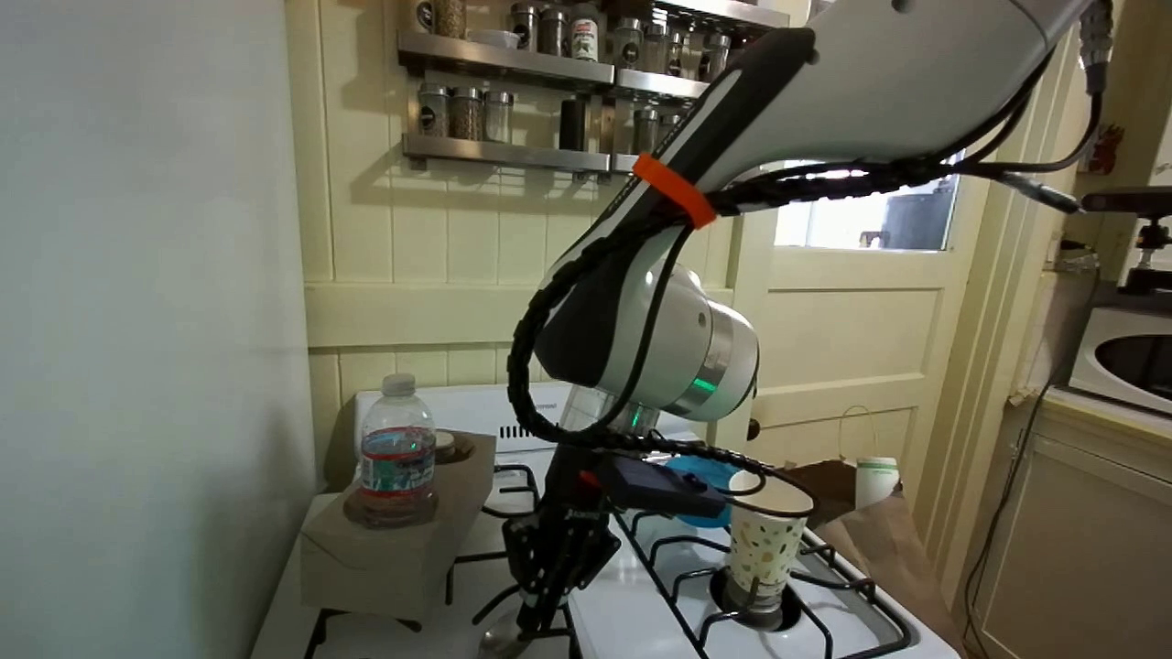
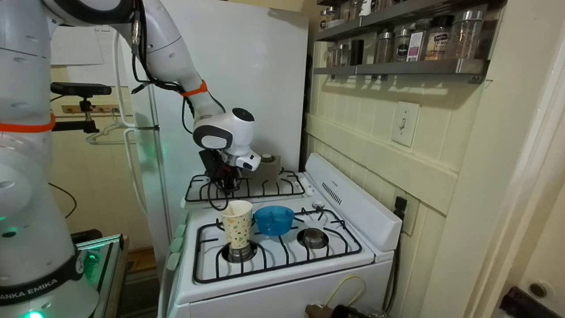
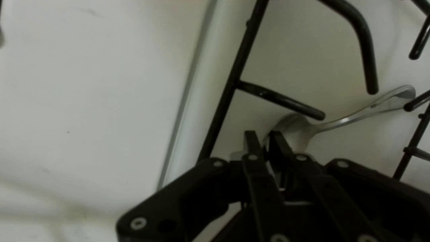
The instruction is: Place the spoon inside the cup
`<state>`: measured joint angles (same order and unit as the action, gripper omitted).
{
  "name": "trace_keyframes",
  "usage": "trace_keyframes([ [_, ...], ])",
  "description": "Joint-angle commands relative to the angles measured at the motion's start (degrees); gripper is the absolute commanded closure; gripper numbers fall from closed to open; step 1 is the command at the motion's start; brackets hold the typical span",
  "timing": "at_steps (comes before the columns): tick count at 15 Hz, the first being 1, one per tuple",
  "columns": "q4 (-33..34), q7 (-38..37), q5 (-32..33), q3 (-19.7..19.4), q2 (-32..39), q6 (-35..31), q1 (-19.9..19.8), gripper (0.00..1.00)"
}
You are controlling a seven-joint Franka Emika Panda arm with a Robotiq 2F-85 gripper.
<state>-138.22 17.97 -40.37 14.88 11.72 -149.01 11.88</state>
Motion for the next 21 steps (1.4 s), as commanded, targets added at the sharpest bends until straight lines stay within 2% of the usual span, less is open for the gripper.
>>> trace_keyframes([
  [1, -0.59, -1.75, 0.86, 0.99, -0.16, -3.89, 0.1, 0.97],
  [7, -2.46, -0.61, 0.25, 1.04, -4.76, 4.63, -1.07, 0.97],
  [9, -3.29, -2.18, 2.19, 0.35, -6.21, 8.06, -0.91, 0.97],
  [14, -7.02, -7.96, 4.7, -1.65, -9.33, 5.13, -1.19, 0.97],
  [18, -10.32, -12.98, 10.51, -3.69, -13.62, 5.98, -1.82, 0.97],
  [21, -13.3, -18.04, 17.75, -5.66, -17.45, 7.93, -3.07, 0.97],
])
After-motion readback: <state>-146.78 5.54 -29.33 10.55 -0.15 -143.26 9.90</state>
